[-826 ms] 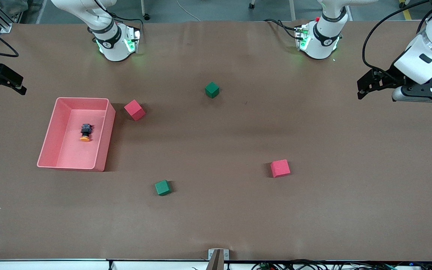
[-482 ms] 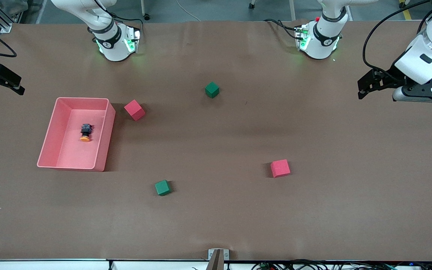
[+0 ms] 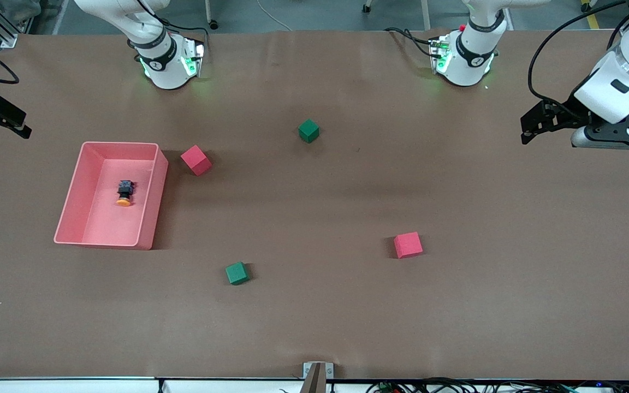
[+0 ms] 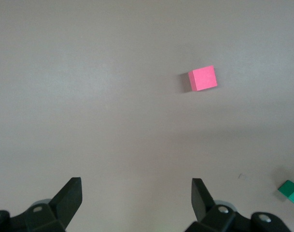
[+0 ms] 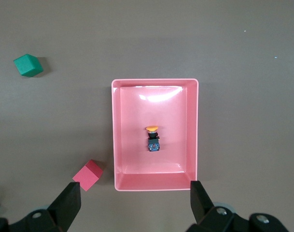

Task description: Place and upright button with both arms

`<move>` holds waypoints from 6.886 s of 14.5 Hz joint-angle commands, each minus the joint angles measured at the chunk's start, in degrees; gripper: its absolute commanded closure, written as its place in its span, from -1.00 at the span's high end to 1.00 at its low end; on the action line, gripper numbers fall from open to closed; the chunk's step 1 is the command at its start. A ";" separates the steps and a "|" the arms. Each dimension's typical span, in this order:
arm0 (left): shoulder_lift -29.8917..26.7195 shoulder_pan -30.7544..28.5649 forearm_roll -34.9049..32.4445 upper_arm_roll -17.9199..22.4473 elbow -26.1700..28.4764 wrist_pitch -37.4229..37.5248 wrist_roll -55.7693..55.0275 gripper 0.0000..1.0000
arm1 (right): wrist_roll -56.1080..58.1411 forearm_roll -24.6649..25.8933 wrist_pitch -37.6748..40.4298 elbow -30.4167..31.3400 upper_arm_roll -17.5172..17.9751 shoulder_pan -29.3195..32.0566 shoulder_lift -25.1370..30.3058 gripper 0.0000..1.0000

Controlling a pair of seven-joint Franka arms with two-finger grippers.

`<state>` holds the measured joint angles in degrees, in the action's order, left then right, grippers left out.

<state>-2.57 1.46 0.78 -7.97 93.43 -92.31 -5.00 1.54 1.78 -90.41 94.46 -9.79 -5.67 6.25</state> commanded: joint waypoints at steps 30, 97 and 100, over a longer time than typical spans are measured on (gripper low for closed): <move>0.11 -1.98 0.01 -0.03 -0.53 0.64 -0.45 1.00 | 5.47 0.06 -31.46 32.18 -0.32 1.45 -2.90 1.00; 11.27 -0.49 1.41 -2.05 -0.18 -9.20 0.07 1.00 | -47.06 -3.19 -36.93 -20.36 11.11 -35.81 -58.54 -0.97; 13.47 1.09 1.15 -2.05 -0.17 -11.40 -0.63 1.00 | -46.80 -2.84 -38.18 -19.84 10.15 -36.87 -57.76 0.99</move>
<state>9.89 1.46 1.95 -9.95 93.60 -102.29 -4.96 -44.43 -2.06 -129.01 75.44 1.62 -41.25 -52.37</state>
